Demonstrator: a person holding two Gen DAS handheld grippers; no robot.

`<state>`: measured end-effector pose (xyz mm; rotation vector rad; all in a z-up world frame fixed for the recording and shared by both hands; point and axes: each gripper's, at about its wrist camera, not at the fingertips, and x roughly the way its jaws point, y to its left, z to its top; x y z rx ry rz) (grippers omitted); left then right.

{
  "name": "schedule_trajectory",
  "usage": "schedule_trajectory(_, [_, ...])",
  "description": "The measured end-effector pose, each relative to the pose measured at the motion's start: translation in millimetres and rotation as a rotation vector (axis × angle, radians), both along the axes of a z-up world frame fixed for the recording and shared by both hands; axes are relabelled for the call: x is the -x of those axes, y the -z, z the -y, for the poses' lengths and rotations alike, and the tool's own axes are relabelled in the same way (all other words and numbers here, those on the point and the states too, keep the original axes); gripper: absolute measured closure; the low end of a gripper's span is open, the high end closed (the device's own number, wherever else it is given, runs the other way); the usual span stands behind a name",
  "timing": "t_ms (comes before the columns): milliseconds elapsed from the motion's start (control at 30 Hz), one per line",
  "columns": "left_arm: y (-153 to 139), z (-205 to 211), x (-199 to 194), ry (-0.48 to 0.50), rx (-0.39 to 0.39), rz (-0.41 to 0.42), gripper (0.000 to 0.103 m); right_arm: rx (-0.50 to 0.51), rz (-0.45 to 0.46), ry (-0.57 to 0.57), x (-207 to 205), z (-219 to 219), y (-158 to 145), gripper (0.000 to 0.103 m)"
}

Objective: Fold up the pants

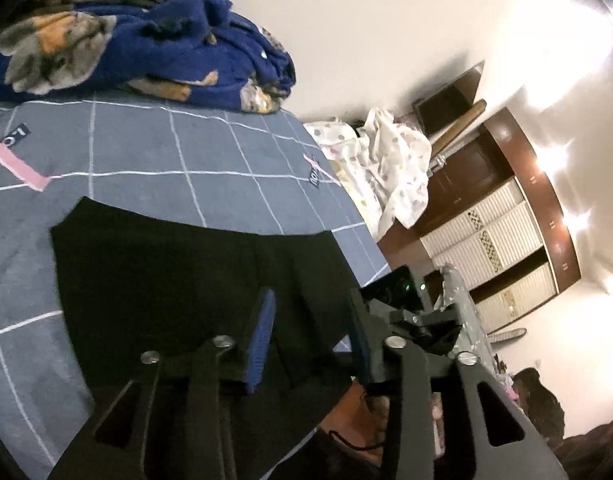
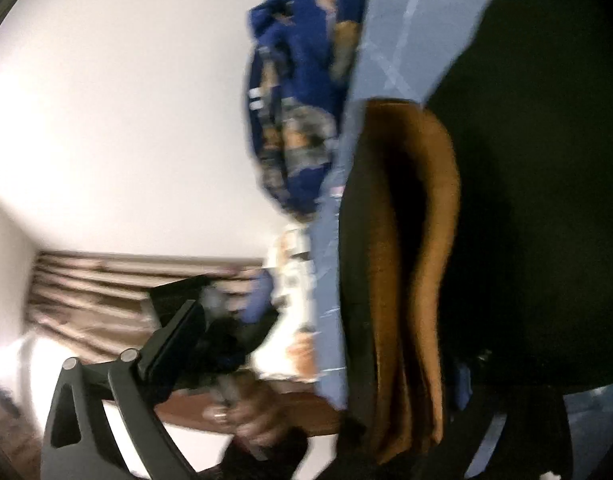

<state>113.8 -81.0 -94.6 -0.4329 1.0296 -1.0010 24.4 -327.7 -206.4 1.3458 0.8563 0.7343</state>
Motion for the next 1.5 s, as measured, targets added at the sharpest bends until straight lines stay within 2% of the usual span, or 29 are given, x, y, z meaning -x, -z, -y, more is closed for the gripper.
schedule_trajectory(100, [3, -15, 0, -0.029, -0.027, 0.006, 0.058, -0.034, 0.000, 0.000, -1, 2, 4, 0.001])
schedule_trajectory(167, [9, -25, 3, -0.042, -0.053, 0.002, 0.057, 0.002, 0.000, -0.012, -4, 0, 2, 0.001])
schedule_trajectory(233, [14, -35, 8, -0.054, -0.076, 0.001, 0.057, 0.090, 0.006, -0.035, -6, -4, -4, 0.004])
schedule_trajectory(300, [20, -43, 14, -0.062, -0.097, -0.004, 0.057, 0.215, 0.011, -0.073, -10, -14, -11, 0.018])
schedule_trajectory(367, [23, -52, 20, -0.077, -0.115, -0.014, 0.057, 0.323, 0.005, -0.120, -15, -22, -16, 0.062])
schedule_trajectory(433, [26, -59, 24, -0.091, -0.130, -0.014, 0.057, 0.373, -0.018, -0.146, -18, -25, -14, 0.081])
schedule_trajectory(467, [26, -62, 27, -0.097, -0.135, -0.010, 0.057, 0.391, -0.021, -0.150, -19, -24, -15, 0.084])
schedule_trajectory(600, [21, -64, 30, -0.118, -0.144, 0.010, 0.056, 0.435, 0.011, -0.148, -20, -16, -30, 0.086])
schedule_trajectory(667, [17, -59, 30, -0.118, -0.151, 0.023, 0.051, 0.437, 0.040, -0.133, -21, -6, -41, 0.087])
schedule_trajectory(733, [16, -51, 31, -0.114, -0.159, 0.034, 0.046, 0.441, 0.061, -0.120, -21, 9, -50, 0.087])
schedule_trajectory(867, [18, -30, 32, -0.075, -0.168, 0.043, 0.045, 0.470, 0.064, -0.044, -19, 56, -56, 0.087])
schedule_trajectory(1033, [29, -5, 33, -0.037, -0.198, 0.027, 0.043, 0.486, 0.017, 0.065, -7, 123, -42, 0.087])
schedule_trajectory(1200, [37, 18, 34, -0.003, -0.224, 0.017, 0.042, 0.460, -0.022, 0.167, 7, 178, -18, 0.087])
schedule_trajectory(1500, [40, 40, 35, 0.020, -0.242, 0.004, 0.042, 0.397, -0.025, 0.198, 16, 197, 3, 0.087])
